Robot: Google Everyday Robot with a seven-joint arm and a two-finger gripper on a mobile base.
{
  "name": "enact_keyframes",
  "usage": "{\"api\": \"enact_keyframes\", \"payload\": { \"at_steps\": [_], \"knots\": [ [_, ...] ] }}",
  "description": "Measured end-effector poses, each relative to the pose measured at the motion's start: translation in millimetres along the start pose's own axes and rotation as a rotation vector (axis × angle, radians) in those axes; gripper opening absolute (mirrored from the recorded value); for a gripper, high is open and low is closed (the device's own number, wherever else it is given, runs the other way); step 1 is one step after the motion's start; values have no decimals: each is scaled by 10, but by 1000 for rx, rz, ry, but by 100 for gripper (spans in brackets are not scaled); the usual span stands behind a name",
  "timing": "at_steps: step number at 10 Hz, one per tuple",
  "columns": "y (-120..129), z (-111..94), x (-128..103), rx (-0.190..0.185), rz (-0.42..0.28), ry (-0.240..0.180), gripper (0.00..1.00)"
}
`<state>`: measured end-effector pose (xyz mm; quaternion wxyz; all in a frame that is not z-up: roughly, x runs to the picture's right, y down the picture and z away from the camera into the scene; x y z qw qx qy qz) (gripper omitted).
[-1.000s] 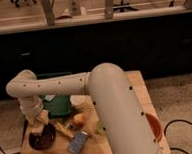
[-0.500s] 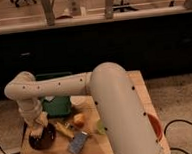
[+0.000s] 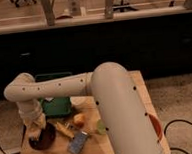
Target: Place eraser in purple bowl
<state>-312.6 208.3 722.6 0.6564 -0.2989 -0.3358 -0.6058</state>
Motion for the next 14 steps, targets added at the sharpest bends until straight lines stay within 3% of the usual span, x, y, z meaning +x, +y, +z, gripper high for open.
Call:
{"api": "enact_keyframes", "payload": {
  "at_steps": [14],
  "knots": [
    [0, -44, 18, 1, -42, -23, 80]
  ]
}}
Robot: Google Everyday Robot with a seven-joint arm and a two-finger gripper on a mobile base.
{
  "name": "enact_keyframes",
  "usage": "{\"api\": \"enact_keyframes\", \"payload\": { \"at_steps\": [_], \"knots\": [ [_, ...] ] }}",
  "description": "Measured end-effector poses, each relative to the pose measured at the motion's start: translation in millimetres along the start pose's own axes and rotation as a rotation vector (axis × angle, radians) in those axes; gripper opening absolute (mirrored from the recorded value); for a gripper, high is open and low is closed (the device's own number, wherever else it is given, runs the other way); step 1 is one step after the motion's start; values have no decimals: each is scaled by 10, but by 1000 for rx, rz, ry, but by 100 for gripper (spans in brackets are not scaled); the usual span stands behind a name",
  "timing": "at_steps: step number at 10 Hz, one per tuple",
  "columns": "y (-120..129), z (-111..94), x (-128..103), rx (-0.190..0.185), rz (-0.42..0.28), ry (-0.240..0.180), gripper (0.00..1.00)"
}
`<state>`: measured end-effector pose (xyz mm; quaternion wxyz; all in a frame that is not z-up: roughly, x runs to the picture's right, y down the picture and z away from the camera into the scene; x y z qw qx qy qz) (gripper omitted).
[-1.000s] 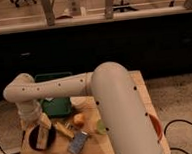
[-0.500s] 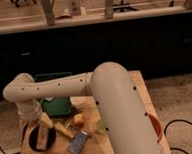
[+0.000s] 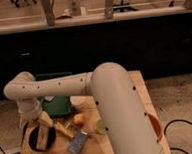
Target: Place eraser in purple bowl
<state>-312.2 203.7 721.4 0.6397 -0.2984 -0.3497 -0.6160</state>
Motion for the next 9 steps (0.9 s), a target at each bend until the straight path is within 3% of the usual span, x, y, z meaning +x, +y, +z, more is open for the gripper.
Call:
{"api": "enact_keyframes", "payload": {
  "at_steps": [9],
  "knots": [
    [4, -12, 26, 7, -7, -1, 80]
  ]
}}
